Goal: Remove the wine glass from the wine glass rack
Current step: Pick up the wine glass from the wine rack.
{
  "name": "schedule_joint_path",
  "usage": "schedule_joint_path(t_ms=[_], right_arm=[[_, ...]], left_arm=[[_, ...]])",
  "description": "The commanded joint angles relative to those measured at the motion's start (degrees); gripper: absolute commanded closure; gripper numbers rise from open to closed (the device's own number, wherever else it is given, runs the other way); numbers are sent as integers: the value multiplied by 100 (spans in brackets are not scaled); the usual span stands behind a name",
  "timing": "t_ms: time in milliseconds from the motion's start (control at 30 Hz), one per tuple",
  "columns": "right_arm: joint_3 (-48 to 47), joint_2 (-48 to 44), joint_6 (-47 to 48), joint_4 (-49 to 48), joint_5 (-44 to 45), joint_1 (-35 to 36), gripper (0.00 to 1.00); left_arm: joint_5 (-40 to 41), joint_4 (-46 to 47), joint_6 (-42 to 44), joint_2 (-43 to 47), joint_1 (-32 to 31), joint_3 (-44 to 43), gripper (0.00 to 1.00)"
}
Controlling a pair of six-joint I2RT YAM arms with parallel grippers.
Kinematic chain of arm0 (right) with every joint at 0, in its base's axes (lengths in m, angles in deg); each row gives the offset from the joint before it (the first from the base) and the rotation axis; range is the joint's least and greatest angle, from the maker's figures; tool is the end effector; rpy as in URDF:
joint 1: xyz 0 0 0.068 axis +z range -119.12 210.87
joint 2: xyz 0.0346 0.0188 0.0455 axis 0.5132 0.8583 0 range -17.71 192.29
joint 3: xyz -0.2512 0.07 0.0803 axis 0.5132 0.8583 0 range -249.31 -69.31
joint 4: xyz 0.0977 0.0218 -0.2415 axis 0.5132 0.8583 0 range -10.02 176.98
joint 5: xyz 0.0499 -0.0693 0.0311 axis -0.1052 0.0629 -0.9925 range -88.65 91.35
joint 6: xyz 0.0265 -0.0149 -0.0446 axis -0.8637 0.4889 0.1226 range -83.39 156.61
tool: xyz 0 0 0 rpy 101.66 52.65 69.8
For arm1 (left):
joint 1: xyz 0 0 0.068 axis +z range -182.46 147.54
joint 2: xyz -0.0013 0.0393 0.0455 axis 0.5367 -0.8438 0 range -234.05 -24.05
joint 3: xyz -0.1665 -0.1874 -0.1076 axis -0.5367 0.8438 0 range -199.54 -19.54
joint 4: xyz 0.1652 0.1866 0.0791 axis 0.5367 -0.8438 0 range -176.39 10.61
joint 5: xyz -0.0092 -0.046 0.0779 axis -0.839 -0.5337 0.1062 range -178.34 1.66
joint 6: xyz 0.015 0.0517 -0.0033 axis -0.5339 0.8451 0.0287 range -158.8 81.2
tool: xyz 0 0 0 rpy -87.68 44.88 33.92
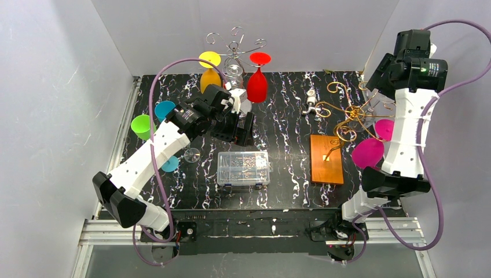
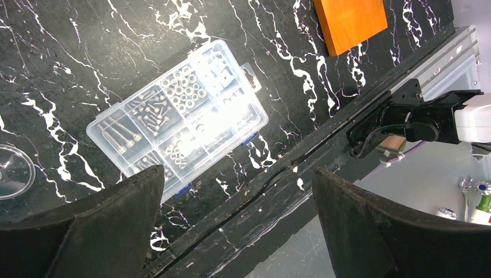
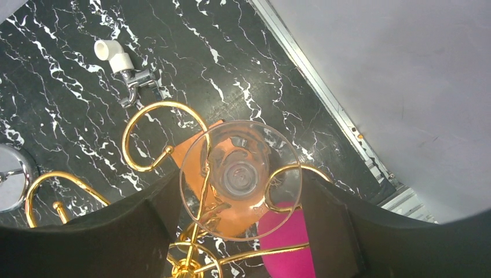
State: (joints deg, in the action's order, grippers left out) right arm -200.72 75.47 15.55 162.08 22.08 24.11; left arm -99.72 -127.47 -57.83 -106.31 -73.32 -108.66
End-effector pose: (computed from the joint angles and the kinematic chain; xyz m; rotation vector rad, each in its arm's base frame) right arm 0.2639 -0.0440 0.5014 0.7226 2.1765 -0.2938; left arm 0.2242 -0.2032 0.3922 0.5593 2.3288 -0.7479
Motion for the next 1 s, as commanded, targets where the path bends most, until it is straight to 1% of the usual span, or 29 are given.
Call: schedule_joint_path(t_ms=[0, 133, 600, 967], right_arm=[[-332, 105, -33, -442, 232, -35, 51], [-391, 226, 5, -568, 368, -35, 51], [-551, 593, 65, -1180, 335, -33, 51], [-614, 668, 93, -1531, -42, -31, 51]], left_arm=[[40, -101, 99, 43, -13, -237, 2], [48, -118, 102, 39, -18, -238, 2], [91, -155, 117, -7, -18, -272, 2], [127, -177, 113, -49, -18, -285, 2]])
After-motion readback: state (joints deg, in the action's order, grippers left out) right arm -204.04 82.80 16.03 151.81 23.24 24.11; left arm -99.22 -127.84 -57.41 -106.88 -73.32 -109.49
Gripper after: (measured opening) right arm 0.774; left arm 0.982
